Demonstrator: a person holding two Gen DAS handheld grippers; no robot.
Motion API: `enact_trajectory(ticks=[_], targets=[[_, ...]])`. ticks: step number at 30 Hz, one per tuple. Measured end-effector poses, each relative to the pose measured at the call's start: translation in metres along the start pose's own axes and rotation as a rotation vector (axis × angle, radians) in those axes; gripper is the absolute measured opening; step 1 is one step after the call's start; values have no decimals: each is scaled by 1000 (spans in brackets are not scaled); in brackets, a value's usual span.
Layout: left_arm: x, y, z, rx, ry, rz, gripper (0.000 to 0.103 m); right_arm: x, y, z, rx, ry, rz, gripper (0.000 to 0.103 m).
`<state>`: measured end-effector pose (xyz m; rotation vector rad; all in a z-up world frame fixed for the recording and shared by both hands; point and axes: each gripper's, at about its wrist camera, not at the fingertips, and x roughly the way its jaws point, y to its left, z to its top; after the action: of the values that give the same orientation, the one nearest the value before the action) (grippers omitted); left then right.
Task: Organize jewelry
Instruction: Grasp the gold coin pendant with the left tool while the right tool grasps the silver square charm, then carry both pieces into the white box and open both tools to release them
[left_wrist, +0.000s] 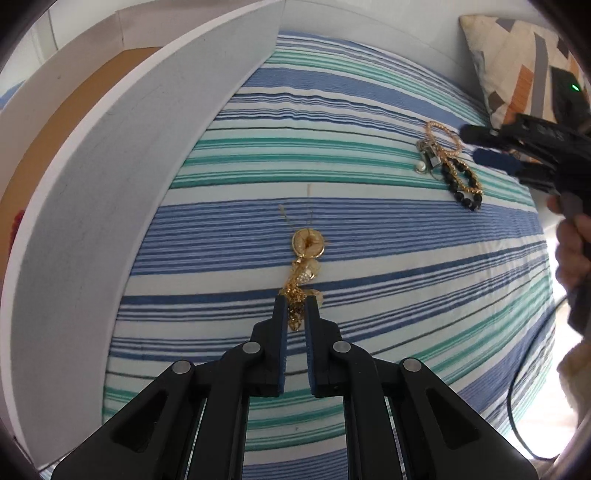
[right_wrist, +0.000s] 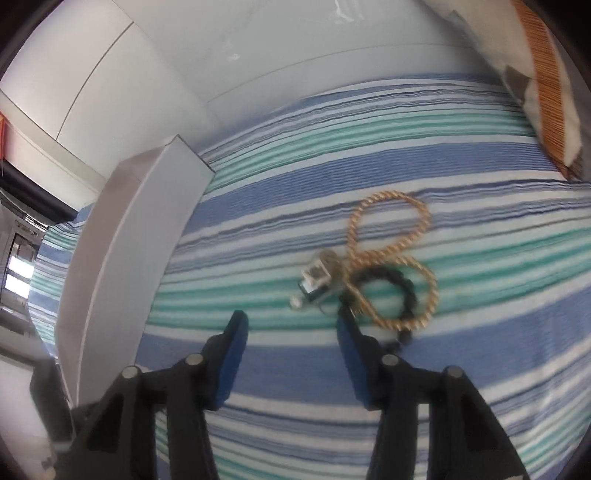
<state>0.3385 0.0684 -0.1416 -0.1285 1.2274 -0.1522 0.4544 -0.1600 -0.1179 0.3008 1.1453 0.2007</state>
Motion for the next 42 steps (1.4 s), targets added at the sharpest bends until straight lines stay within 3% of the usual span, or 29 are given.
enact_trajectory(ticks=[4, 6, 7, 21, 25, 33, 42], targets=[[-4, 2, -5, 7, -6, 9, 7, 60, 6, 28, -20, 82, -114, 48], [-7, 4, -5, 3, -10, 8, 7, 75, 4, 30, -9, 113, -155, 26], [-10, 5, -6, 1, -13, 5, 7, 72, 5, 31, -18, 89, -174, 26], [-77, 29, 9, -132, -34, -101, 7, -64, 19, 13, 9, 79, 139, 26], [-97, 31, 12, -147, -49, -101, 7, -86, 34, 3, -62, 65, 123, 26], [-128, 40, 10, -194, -70, -122, 7, -89, 56, -24, -177, 86, 103, 26], [-184, 62, 18, -250, -144, -135, 7, -99, 116, -21, -297, 66, 193, 26]])
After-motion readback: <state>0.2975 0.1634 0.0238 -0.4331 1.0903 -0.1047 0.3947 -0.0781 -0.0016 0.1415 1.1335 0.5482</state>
